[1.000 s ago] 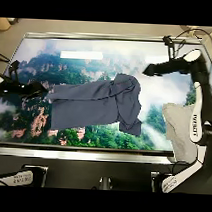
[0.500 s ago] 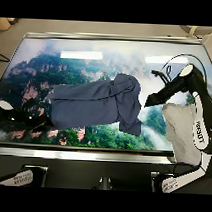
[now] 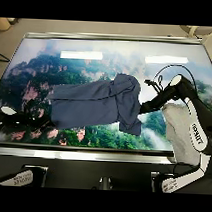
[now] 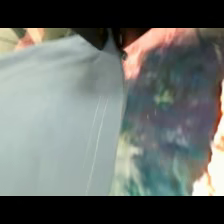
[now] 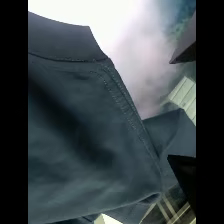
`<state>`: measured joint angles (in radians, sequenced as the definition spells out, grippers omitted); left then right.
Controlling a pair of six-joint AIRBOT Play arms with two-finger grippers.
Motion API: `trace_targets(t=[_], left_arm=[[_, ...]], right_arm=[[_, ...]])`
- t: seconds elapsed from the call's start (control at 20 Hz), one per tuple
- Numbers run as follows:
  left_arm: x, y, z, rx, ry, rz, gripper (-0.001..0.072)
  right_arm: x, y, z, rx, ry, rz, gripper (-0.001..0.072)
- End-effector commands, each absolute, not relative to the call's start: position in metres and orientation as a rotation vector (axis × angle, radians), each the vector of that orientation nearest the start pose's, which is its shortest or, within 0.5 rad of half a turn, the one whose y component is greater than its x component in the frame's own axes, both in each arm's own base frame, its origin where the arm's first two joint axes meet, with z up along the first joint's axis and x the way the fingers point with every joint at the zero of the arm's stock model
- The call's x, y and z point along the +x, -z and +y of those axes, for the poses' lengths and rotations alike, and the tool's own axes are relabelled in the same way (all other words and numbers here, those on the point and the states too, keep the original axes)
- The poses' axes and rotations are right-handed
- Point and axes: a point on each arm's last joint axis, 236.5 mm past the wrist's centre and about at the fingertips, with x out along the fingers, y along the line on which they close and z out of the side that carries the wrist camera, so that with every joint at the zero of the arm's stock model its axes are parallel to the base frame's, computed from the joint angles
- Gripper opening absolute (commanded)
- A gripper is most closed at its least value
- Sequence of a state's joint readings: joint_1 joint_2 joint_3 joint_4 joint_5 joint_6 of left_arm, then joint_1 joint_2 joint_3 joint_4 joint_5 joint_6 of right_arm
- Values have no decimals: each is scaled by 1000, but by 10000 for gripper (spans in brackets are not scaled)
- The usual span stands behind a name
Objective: Fold the shirts.
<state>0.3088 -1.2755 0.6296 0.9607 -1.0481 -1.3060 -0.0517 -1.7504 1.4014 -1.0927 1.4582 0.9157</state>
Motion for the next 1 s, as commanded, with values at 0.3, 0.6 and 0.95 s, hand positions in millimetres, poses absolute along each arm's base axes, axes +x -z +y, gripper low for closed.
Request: trace_targets(t=[0.3,0.6,0.95], left_arm=[[288,97,-42,-678,146,1406,30],[376,-73,-14,-470,194,923,28],[248,-561,15,-109,-3,-321,28]], right_arm=[[404,113,136,200,-732,1464,265],[484,-40,111,-115,-689,1019,15],[358,-514,27,-501,-104,-69,15]])
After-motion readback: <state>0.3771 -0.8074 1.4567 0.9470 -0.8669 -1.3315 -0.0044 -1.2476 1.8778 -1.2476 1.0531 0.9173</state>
